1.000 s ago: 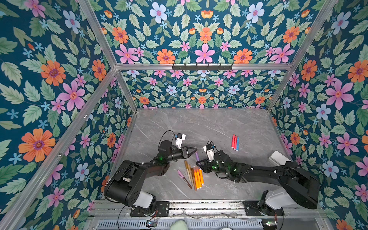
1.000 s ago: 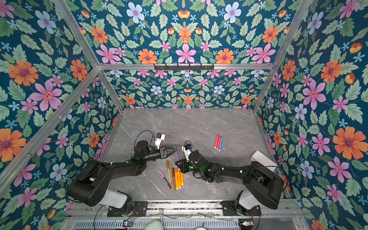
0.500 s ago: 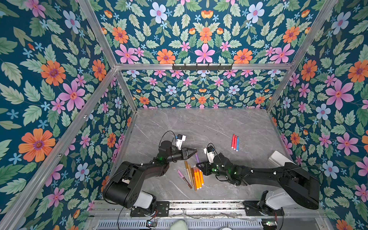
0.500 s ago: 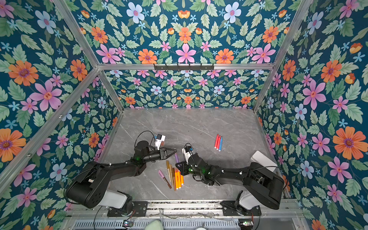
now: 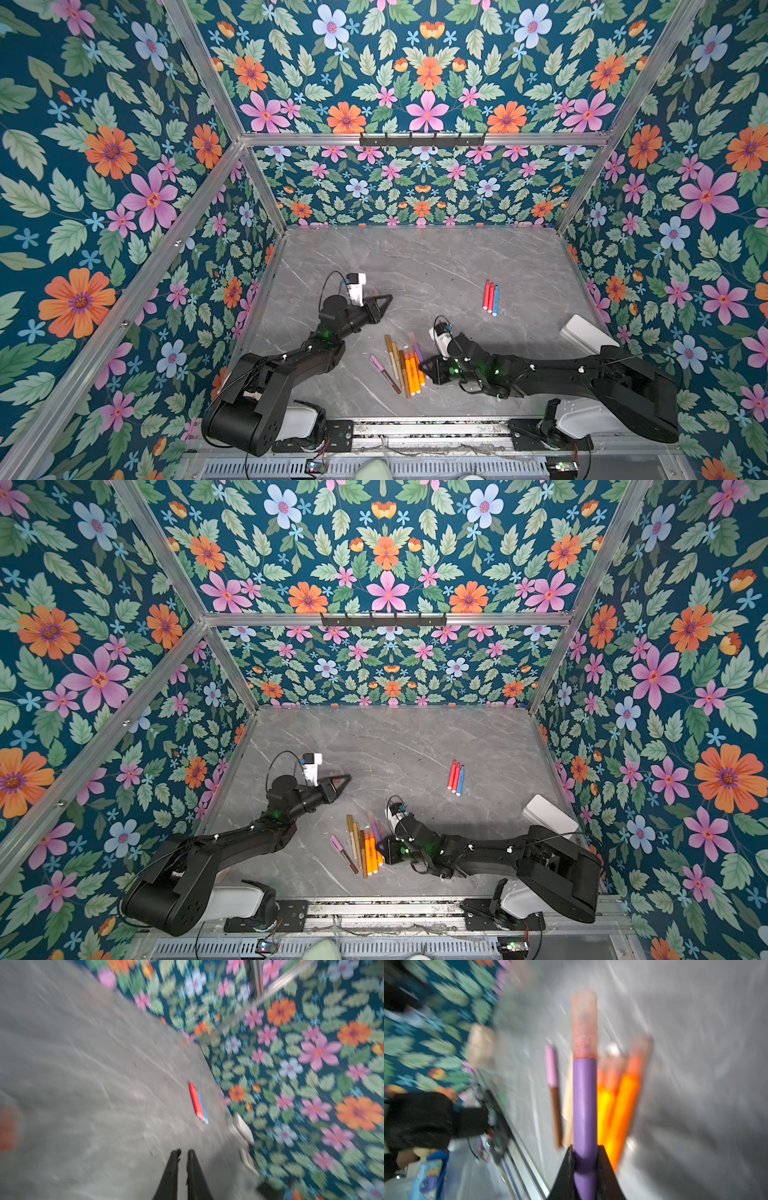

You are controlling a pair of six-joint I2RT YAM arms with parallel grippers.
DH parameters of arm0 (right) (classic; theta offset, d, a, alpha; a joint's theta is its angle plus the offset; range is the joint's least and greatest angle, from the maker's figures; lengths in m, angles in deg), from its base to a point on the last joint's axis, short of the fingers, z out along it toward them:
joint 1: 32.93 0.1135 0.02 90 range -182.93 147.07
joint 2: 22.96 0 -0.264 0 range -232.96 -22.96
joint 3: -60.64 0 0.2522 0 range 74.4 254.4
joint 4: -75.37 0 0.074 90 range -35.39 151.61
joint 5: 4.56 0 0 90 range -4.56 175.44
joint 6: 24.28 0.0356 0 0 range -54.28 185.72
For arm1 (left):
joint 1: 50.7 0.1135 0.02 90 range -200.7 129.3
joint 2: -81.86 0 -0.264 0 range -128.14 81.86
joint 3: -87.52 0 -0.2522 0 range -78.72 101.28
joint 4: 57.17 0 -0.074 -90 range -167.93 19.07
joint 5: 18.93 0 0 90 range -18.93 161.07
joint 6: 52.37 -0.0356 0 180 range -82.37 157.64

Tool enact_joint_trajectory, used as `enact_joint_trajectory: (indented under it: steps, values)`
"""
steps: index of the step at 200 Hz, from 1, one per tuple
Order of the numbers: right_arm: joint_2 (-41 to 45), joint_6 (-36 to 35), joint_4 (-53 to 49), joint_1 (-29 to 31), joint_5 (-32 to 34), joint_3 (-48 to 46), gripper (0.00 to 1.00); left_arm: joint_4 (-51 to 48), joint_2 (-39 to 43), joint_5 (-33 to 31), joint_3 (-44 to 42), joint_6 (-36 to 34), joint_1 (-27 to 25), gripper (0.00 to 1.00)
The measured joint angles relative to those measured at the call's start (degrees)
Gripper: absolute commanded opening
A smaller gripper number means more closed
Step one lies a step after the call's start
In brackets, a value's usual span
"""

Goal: Open the pen caps

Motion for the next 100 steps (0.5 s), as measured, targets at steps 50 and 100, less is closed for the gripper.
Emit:
enact_joint_trajectory:
  steps: [50,100]
  values:
    - [3.9,0.3,-6.1,0.2,-0.3,-1.0,0.0,1.3,0.5,-8.5,3.6,0.3,-0.2,0.0]
    - [12.8,-1.1,-13.4,0.2,2.4,-0.2,0.0,-3.7,4.4,-8.3,5.1,-0.9,-0.5,0.61]
